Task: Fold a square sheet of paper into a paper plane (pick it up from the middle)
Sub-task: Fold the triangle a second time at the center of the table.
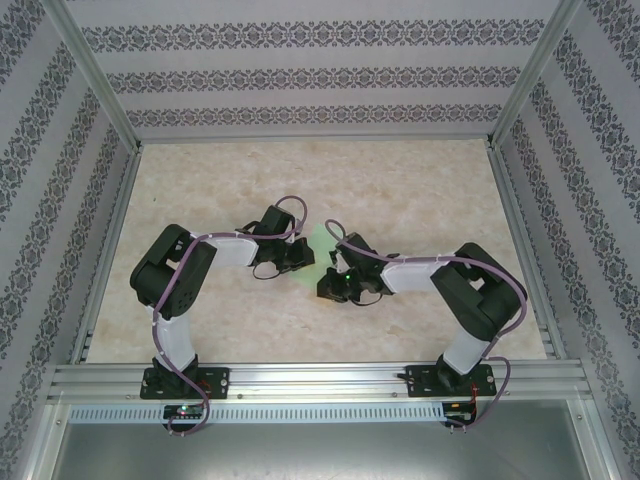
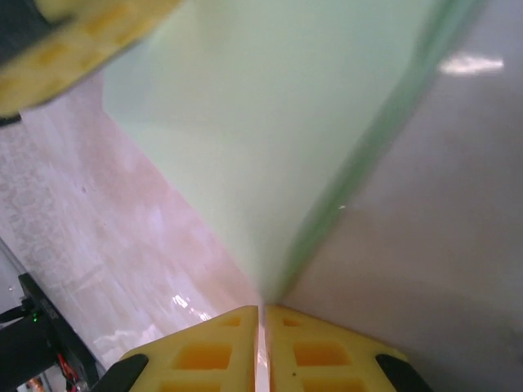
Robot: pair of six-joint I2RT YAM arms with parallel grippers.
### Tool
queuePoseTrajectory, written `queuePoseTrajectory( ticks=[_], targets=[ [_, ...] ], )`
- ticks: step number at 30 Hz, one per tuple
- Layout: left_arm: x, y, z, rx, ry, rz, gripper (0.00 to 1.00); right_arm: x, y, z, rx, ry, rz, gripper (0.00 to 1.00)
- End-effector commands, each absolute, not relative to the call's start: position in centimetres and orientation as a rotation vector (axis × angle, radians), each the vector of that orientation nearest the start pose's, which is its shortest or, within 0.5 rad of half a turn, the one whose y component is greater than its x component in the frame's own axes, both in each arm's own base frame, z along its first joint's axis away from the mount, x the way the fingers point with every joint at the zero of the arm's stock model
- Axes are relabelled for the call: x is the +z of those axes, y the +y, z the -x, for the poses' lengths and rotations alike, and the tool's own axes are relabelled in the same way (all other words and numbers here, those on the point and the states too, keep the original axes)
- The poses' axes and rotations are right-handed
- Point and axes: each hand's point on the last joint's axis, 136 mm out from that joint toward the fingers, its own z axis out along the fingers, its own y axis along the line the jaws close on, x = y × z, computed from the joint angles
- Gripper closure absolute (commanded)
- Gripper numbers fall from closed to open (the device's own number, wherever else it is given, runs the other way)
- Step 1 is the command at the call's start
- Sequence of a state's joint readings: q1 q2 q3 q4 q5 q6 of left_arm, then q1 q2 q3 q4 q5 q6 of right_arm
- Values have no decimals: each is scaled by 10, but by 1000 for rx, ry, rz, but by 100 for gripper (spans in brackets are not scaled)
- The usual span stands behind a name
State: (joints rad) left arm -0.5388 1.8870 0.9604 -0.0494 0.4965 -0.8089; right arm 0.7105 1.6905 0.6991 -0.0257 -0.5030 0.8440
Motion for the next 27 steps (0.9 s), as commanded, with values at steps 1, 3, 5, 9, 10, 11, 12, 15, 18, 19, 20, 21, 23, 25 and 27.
queuePoseTrajectory(
  ticks=[1,3,5,9,10,11,12,15,18,19,20,21,23,25,27],
  targets=[
    [1,-272,-312,-973,2858,184,91,17,279,-211,1110,2898,-54,88],
    [2,-272,-311,-979,2857,180,91,32,274,-225,1117,2818,-95,88],
    [4,-273,-311,-982,2850,176,91,49,275,-240,1156,2735,-103,88],
    [7,-273,-311,-987,2847,170,91,66,295,-245,1252,2678,-84,86],
    [7,-273,-311,-987,2845,169,91,65,297,-249,1227,2680,-86,86],
    [7,-273,-312,-989,2843,170,91,62,300,-254,1212,2683,-86,86],
    [7,-273,-312,-988,2843,170,90,60,304,-257,1212,2691,-89,87],
    [8,-276,-314,-1001,2840,168,90,52,313,-266,1199,2717,-92,87],
    [9,-275,-313,-1000,2838,167,90,44,324,-265,1226,2750,-57,87],
    [9,-275,-313,-1001,2839,167,90,40,324,-263,1208,2767,-52,87],
    [10,-276,-313,-1001,2838,164,90,34,323,-261,1195,2781,-42,87],
    [10,-276,-314,-1004,2837,161,89,29,322,-258,1185,2799,-40,87],
    [14,-277,-315,-1010,2826,151,89,17,315,-254,1127,2841,-53,87],
    [17,-279,-318,-1023,2811,148,87,7,309,-249,1100,2874,-64,87],
    [23,-282,-320,-1053,2786,135,86,0,303,-246,1066,2897,-71,87]
  ],
)
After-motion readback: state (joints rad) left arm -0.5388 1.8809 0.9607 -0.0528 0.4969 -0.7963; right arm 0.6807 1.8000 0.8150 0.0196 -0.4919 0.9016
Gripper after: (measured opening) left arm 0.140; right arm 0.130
